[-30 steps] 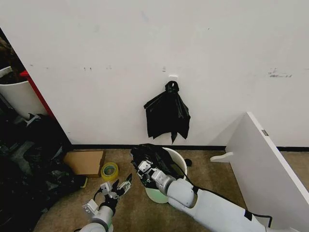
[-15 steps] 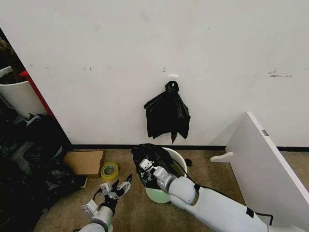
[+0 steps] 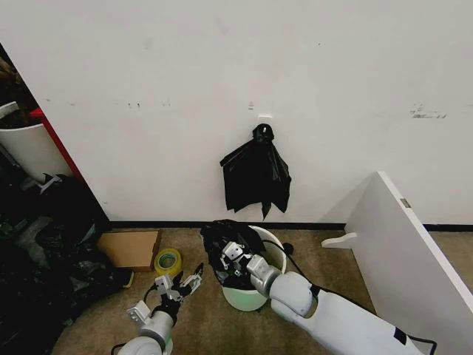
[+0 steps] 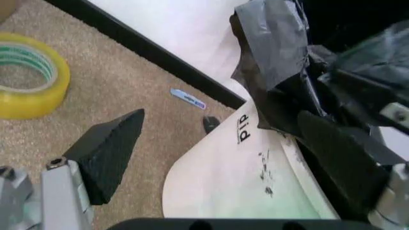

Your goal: Place the garbage bag over the trash bin.

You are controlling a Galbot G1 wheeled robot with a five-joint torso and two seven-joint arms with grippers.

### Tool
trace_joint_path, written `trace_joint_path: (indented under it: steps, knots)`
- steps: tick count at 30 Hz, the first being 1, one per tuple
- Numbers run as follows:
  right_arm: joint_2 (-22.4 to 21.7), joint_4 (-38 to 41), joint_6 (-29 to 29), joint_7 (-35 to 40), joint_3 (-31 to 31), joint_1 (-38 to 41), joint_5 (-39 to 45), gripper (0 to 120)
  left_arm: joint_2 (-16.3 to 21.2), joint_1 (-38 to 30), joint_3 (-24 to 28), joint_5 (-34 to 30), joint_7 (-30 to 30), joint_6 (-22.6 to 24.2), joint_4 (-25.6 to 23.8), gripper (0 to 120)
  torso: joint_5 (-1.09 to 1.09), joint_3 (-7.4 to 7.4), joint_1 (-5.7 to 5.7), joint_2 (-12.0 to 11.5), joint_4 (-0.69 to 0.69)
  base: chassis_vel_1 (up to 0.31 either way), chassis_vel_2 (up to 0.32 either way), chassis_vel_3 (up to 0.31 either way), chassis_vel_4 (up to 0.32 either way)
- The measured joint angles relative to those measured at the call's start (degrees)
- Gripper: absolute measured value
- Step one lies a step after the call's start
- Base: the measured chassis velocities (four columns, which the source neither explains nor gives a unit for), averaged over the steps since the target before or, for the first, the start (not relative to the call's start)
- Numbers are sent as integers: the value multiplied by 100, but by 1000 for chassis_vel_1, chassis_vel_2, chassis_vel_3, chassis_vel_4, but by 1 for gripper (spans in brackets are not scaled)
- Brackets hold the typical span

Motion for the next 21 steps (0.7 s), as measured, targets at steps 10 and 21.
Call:
trace_joint_path:
  steps: [10, 21]
  knots:
    - [118, -284, -202, -38, -277, 292, -95, 60, -8, -2, -16, 4, 14, 0, 17, 95, -1, 0, 0, 0, -1, 0, 0, 0, 0]
    - [125, -392, -342, 25, -421, 392, 74, 17, -21, -33, -15, 2, 11, 0, 19, 95, -1, 0, 0, 0, -1, 0, 0, 0, 0]
